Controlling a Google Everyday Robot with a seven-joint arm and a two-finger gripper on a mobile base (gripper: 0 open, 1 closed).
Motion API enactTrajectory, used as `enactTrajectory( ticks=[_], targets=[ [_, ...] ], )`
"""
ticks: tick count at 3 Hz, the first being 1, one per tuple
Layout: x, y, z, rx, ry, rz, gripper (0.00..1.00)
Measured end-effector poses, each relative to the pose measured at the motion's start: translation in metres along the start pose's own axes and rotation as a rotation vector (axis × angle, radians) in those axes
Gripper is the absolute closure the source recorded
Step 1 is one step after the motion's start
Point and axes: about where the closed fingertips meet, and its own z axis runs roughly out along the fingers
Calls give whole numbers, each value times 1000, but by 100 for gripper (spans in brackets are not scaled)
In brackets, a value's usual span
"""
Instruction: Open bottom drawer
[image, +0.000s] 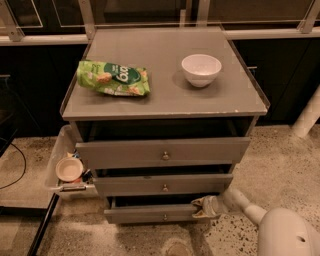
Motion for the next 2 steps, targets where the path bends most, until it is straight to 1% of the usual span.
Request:
enactTrajectory(
  ticks=[2],
  targets=[
    [0, 0, 1, -2, -1, 2, 40]
  ],
)
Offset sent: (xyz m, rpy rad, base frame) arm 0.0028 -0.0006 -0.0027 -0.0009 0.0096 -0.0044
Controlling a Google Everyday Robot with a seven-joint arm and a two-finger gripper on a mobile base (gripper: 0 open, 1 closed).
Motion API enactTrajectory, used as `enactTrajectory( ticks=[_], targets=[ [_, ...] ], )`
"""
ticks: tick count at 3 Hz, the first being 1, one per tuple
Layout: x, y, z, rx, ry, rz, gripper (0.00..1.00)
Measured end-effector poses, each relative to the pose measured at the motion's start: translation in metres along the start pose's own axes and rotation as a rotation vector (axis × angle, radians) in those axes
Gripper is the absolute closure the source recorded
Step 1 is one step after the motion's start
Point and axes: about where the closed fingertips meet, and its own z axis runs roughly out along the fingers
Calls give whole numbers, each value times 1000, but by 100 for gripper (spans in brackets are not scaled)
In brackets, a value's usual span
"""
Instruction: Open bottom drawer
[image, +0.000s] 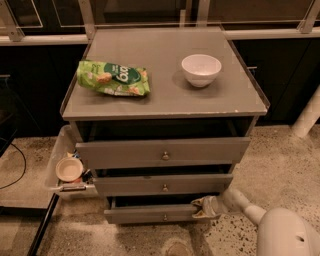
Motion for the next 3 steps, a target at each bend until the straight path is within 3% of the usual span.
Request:
enactTrajectory(
  ticks=[1, 2, 3],
  targets=[
    [8, 12, 6, -40, -23, 29, 42],
    [10, 23, 0, -59, -36, 41, 73],
    [8, 24, -7, -57, -35, 30, 96]
  ],
)
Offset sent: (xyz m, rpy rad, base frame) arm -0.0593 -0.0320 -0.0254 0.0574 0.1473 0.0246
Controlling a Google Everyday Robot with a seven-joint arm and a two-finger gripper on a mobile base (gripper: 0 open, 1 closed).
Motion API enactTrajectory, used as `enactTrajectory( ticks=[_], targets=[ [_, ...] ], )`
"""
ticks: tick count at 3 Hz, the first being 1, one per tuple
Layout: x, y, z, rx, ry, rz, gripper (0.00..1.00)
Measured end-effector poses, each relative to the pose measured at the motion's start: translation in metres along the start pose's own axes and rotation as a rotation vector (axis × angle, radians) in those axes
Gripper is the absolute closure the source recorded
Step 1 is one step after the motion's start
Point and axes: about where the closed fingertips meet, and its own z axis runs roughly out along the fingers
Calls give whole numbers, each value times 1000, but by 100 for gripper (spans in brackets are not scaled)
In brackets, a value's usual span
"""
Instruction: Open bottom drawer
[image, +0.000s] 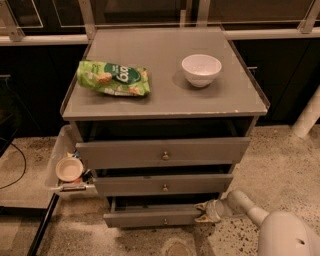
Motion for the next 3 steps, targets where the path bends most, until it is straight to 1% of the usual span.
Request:
enactTrajectory(
  ticks=[1, 2, 3],
  targets=[
    [-3, 7, -3, -7, -1, -7, 100],
    [-3, 7, -3, -7, -1, -7, 82],
    [-3, 7, -3, -7, -1, -7, 58]
  ],
)
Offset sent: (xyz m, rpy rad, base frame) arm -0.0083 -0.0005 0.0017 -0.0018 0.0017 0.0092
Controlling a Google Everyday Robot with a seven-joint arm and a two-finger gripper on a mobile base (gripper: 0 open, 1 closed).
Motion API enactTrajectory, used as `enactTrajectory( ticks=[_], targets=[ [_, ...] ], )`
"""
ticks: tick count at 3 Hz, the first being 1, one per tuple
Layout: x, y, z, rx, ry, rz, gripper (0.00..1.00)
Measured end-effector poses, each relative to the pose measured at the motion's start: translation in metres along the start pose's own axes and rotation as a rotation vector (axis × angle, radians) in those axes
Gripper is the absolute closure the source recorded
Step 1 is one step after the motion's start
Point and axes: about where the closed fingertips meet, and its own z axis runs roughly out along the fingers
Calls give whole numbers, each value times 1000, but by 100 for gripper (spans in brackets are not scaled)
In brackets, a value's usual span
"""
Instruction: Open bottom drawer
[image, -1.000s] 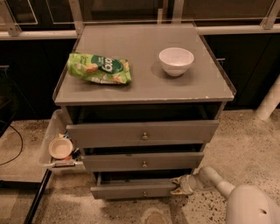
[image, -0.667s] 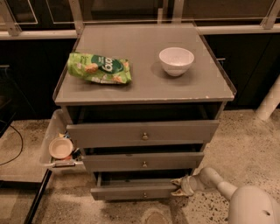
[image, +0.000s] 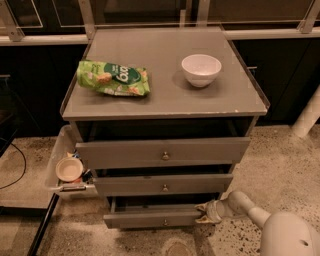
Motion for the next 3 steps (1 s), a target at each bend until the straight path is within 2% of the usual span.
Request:
enactTrajectory(
  ticks=[1, 2, 3],
  targets=[
    [-2, -3, -1, -2, -12, 8, 35],
    [1, 23, -7, -4, -78, 30, 38],
    [1, 50, -19, 0, -111, 17, 61]
  ],
)
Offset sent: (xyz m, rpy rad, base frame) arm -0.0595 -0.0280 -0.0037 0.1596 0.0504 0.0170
